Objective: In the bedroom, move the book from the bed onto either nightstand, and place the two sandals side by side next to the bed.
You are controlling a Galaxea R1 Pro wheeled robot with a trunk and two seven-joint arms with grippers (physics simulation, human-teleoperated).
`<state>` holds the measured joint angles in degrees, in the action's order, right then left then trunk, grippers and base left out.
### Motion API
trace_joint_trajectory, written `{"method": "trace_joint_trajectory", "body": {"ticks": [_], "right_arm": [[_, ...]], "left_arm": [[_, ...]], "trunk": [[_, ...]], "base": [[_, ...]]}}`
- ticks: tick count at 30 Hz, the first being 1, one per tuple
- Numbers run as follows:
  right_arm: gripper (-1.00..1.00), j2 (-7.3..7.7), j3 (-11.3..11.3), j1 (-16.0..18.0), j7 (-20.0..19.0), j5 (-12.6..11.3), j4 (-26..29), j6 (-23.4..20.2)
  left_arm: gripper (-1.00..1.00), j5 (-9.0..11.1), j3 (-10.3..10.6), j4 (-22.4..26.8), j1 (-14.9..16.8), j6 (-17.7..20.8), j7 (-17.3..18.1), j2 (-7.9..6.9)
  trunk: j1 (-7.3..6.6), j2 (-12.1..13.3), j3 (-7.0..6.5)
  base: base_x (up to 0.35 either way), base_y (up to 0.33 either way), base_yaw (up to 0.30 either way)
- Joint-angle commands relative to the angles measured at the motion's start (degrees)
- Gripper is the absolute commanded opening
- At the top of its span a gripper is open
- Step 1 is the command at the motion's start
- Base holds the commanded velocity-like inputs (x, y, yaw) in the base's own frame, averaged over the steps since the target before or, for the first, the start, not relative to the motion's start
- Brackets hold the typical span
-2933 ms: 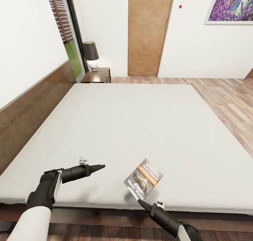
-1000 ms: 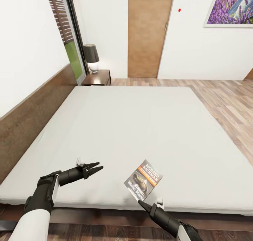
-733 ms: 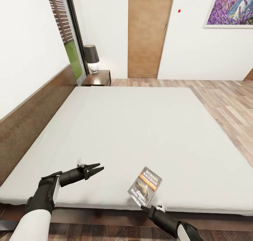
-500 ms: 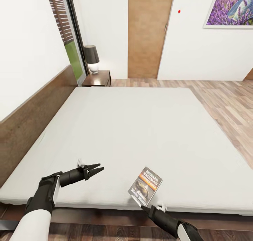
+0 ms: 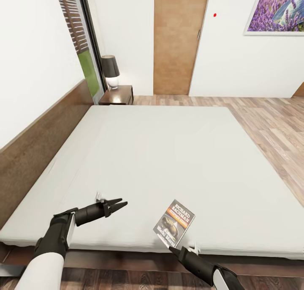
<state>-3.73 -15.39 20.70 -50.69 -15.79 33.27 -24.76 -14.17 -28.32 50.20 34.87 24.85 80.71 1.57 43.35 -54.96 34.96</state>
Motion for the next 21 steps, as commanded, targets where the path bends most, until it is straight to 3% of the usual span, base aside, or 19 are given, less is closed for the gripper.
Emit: {"method": "trace_joint_trajectory", "body": {"ticks": [1, 13, 21], "right_arm": [[-1.00, -0.05, -0.27, 0.02, -0.19, -0.20, -0.01, -0.46], [-1.00, -0.05, -0.18, 0.01, -0.19, -0.21, -0.04, -0.46], [-1.00, -0.05, -0.16, 0.03, -0.16, -0.21, -0.04, -0.46]], "left_arm": [[1.00, -0.60, -0.33, -0.12, 0.07, 0.59, 0.33, 0.09], [1.00, -0.60, -0.42, -0.45, 0.10, 0.64, 0.15, 0.05], [1.00, -0.60, -0.34, -0.60, 0.08, 0.64, 0.09, 0.09]], "trunk": [[0.00, -0.04, 0.05], [0.00, -0.04, 0.02], [0.00, -0.04, 0.01]], "base": [[0.000, 0.000, 0.000], [0.000, 0.000, 0.007], [0.000, 0.000, 0.220]]}}
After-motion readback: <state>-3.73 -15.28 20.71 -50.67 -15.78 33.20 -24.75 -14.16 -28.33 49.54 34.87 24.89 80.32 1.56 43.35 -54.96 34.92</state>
